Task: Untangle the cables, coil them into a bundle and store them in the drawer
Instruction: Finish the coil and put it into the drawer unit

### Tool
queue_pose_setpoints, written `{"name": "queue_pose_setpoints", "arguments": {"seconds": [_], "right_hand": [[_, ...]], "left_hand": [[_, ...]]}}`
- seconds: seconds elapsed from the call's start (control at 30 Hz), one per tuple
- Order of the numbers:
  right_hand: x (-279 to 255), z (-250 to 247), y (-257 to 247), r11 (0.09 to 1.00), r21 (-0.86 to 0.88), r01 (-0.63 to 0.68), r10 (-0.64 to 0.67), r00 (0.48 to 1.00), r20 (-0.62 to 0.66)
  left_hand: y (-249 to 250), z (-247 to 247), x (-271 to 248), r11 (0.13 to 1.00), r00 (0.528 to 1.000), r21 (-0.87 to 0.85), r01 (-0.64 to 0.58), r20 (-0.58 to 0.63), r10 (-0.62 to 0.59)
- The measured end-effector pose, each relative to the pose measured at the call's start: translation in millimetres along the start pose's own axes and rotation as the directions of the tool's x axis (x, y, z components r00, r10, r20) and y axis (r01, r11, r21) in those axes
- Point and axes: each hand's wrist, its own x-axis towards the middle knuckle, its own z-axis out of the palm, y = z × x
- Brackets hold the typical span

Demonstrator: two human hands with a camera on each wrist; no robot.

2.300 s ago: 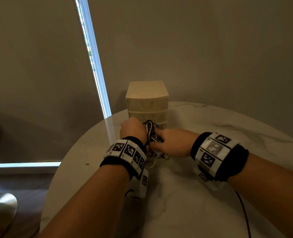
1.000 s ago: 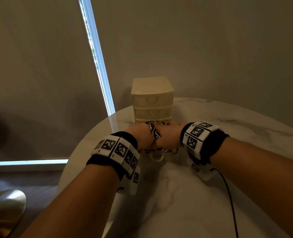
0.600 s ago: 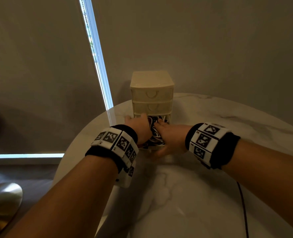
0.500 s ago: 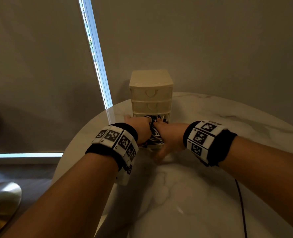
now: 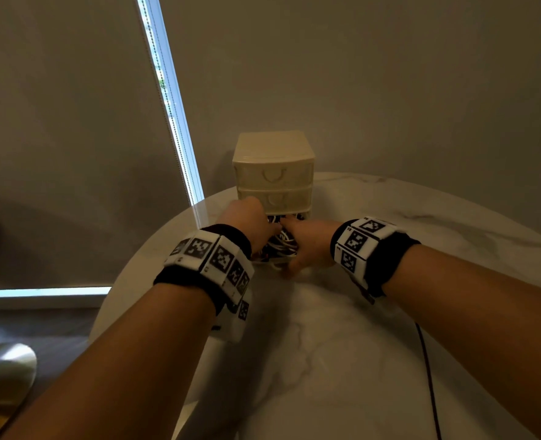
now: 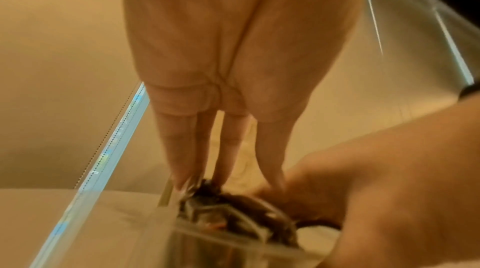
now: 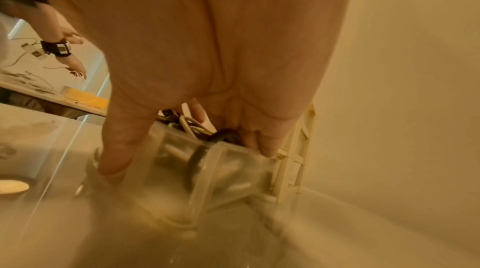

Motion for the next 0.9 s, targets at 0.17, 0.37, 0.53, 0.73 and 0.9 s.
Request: {"name": "queue_pose_setpoints", "arguments": {"seconds": [0.17,0.37,0.53,0.73,0.9], "right_hand": [[1,5,4,0.999,-0.005,0.051,-0.051,0.993,-0.103],[-7,10,3,0.988,-0.154,0.031,-0.048,0.993,-0.106],[-7,16,-4,0.990,-0.140,-0.004,0.003,1.000,-0.006],[-14,2,-6,0.990,-0.139,-0.039,0.011,0.981,-0.195],[-4,4,-5,0.985,-0.136,-0.105,0.085,0.985,-0.148]], "left_hand": [[4,-7,-25,0.979,0.982,0.170,-0.109,0.174,0.079],[5,-11,-24,0.959,0.951,0.215,-0.186,0.285,0.121],[0,1,-21,0.952,0.961,0.246,-0.180,0.252,0.116],[-5,-3,-12,0.981,0.992,0.158,-0.113,0.074,0.102],[-12,10,2,0.988,0.999,0.147,-0.041,-0.022,0.044]]}}
